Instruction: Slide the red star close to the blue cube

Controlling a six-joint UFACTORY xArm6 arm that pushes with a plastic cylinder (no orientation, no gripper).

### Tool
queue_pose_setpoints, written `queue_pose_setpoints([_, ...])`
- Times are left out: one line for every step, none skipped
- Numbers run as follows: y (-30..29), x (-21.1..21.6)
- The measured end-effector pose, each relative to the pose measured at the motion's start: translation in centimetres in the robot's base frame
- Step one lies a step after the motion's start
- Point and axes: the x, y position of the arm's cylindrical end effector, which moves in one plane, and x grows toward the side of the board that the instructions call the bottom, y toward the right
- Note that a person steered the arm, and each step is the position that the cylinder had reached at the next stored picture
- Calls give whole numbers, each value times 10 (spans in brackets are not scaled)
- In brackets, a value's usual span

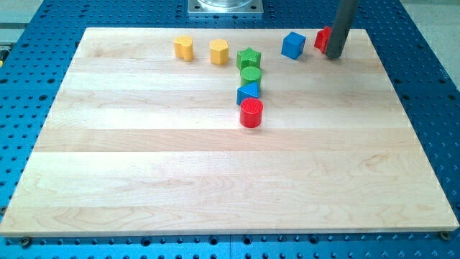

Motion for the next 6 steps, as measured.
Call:
queue_pose_setpoints([7, -13])
queue_pose_setpoints([8, -29])
queue_pose_setpoints([17, -20])
queue_pose_setpoints([65, -11])
queue_pose_setpoints([127, -9])
queue_pose_setpoints([127, -8])
